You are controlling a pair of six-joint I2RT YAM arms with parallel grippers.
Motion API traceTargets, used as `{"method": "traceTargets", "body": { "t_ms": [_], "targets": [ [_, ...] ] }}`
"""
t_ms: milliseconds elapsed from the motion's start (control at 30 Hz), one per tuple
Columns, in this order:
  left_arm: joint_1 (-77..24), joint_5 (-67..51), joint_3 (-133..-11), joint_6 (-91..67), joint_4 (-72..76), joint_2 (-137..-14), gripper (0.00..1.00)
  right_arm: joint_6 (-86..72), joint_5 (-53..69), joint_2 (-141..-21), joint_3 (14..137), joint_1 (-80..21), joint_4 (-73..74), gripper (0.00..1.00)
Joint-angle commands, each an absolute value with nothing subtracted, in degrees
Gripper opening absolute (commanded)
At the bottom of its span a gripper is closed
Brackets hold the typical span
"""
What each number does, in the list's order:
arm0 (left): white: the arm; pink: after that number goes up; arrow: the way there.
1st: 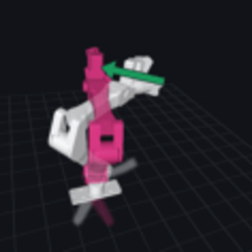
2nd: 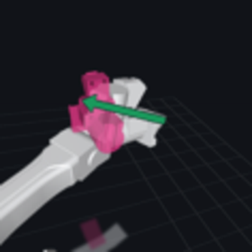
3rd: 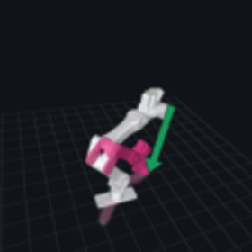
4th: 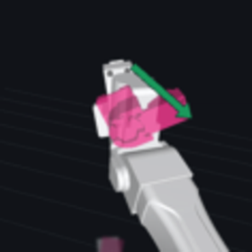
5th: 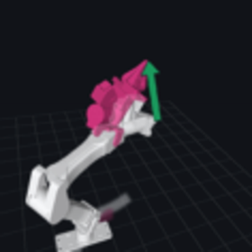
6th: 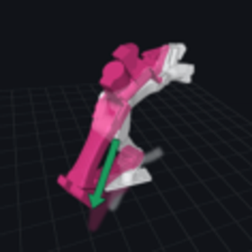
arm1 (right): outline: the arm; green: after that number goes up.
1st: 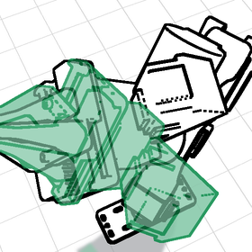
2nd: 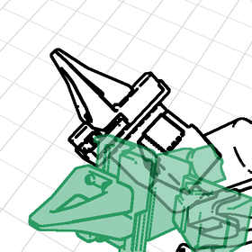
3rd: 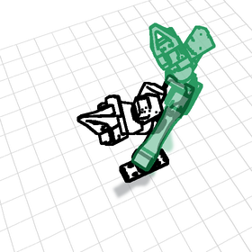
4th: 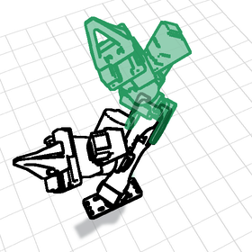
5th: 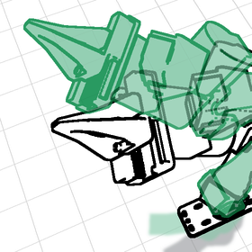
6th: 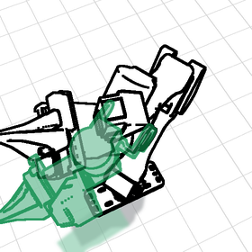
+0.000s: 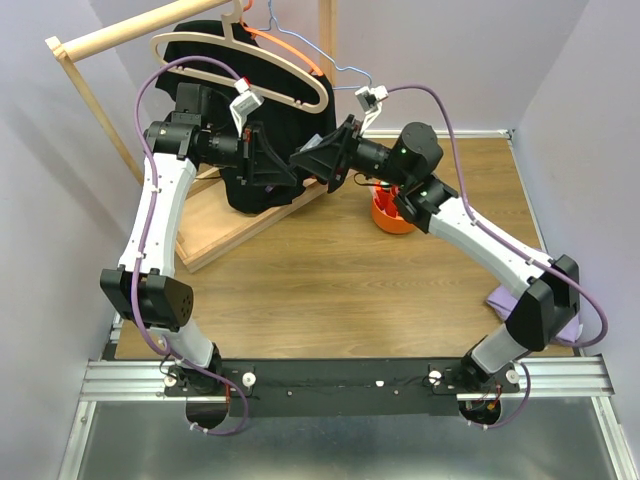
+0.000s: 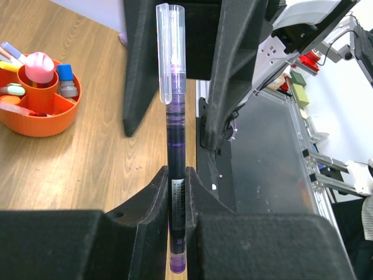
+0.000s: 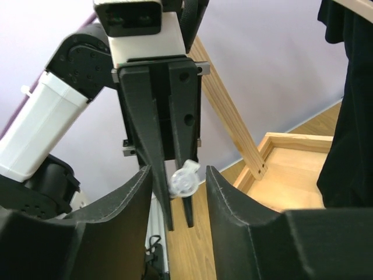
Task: Sort the stationery into containers
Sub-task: Place the pen in the storage box.
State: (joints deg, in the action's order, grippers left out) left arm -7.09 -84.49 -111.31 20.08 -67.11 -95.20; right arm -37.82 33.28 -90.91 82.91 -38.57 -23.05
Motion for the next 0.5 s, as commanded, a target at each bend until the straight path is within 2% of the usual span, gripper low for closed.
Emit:
{"method": "traceTargets", "body": {
  "t_ms": [0, 67, 200, 267, 333, 367, 433, 467],
  "targets": [
    [-6.7, -94.6, -112.6, 20.0, -66.4, -95.7, 0.0, -36.7, 30.3, -88.4, 81.1, -39.0, -21.9, 0.43],
    [-6.7, -94.6, -112.2, 20.0, -66.4, -95.5, 0.0, -36.7, 29.8, -88.6, 81.1, -38.9, -21.9, 0.39],
    [-6.7, -94.6, -111.4, 20.0, -66.5, -95.1, 0.0, -36.8, 29.0, -89.5, 81.6, -38.9, -22.8, 0.4],
    [-6.7, -94.5, -111.2, 20.1, -66.4, -95.0, 0.0, -36.8, 29.1, -90.3, 82.1, -38.9, -23.0, 0.31],
    [-6.7, -94.6, -111.0, 20.1, -66.4, -94.8, 0.0, -35.9, 28.9, -90.6, 82.8, -39.0, -22.9, 0.14],
    [-6.7, -94.6, -111.0, 20.2, -66.4, -94.7, 0.0, -35.6, 28.8, -90.8, 82.9, -39.0, -22.9, 0.09],
    [-6.7, -94.3, -110.8, 20.2, -66.4, -94.7, 0.09, -34.1, 28.7, -90.9, 83.1, -39.0, -22.3, 0.01],
    [-6.7, -94.0, -110.7, 20.3, -66.4, -94.4, 0.1, -33.6, 28.7, -90.8, 83.1, -38.9, -21.9, 0.01]
  ]
}}
